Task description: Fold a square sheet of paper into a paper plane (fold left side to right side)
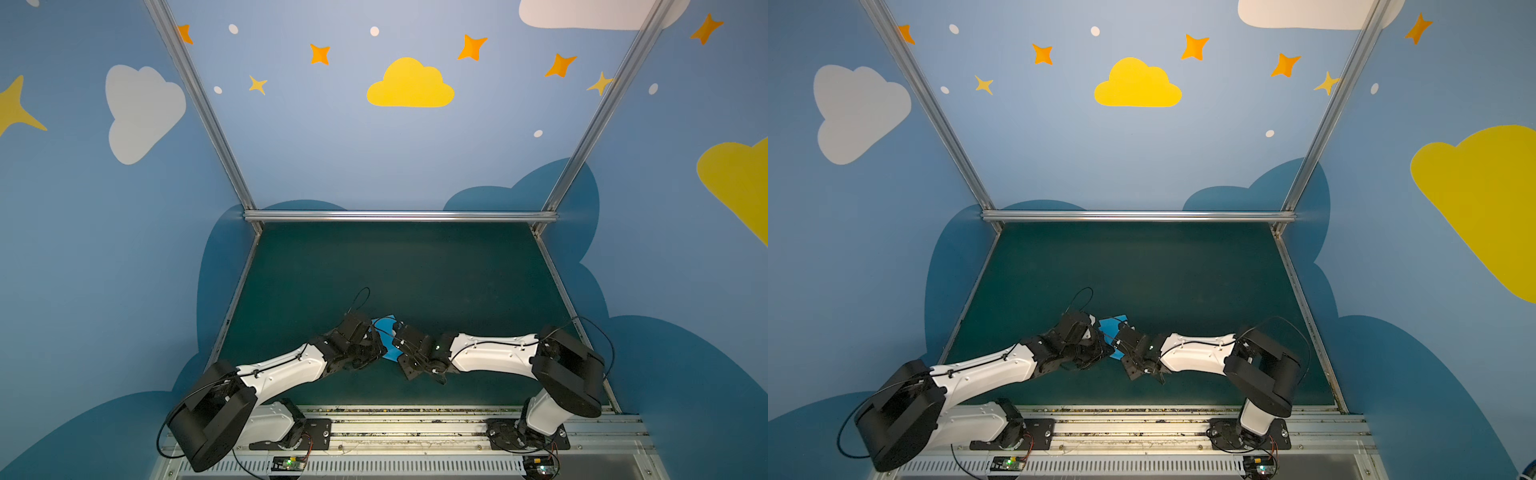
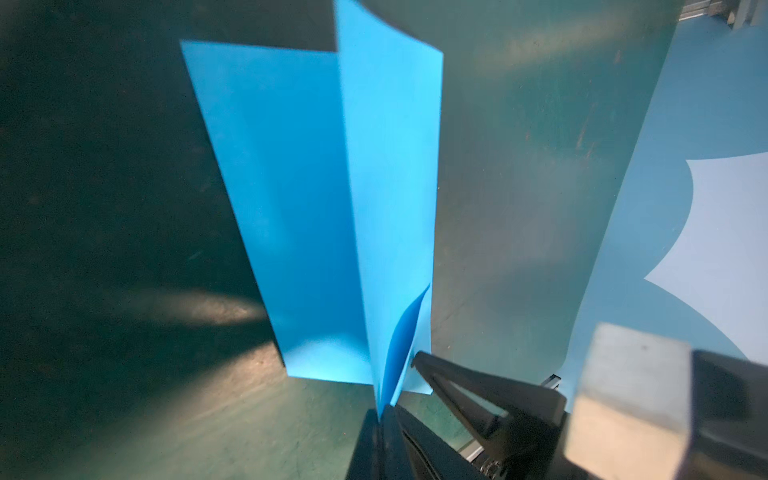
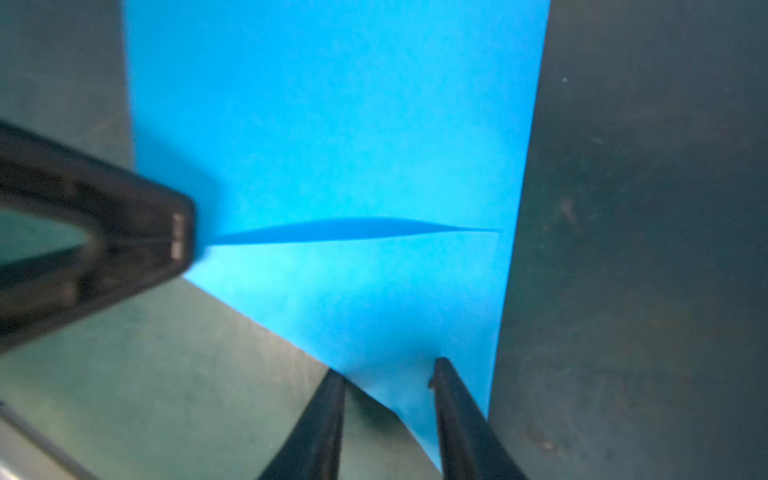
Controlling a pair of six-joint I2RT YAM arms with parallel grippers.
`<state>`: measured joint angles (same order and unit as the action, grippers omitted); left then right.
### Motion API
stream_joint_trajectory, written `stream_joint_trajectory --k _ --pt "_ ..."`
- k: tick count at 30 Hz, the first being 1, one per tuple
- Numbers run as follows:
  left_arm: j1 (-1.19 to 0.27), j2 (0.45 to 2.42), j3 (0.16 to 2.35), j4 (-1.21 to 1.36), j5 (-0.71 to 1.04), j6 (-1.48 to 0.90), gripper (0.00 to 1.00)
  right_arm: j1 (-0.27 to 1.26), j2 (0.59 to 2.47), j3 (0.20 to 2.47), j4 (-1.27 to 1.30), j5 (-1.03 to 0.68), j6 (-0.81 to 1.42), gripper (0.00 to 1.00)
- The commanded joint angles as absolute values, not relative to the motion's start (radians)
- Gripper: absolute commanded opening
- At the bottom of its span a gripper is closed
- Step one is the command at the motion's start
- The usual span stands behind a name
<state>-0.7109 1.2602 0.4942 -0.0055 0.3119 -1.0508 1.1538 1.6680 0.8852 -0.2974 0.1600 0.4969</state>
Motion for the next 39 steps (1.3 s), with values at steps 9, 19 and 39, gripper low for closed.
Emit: stream_joint_trajectory --k 9,19,39 --pt "-0.688 1.266 0.536 -0.035 0.363 -1.01 0.04 1.171 1.618 0.865 -0.267 0.195 0.455 0.53" --pt "-0.633 1.319 0.583 -0.063 0.487 -0.964 0.04 1.193 1.621 0.901 -0.28 0.275 0.401 0.55" --pt "-0.552 1.376 0.648 -0.135 0.604 -0.853 0.04 1.196 1.626 0.876 -0.281 0.321 0.382 0.37"
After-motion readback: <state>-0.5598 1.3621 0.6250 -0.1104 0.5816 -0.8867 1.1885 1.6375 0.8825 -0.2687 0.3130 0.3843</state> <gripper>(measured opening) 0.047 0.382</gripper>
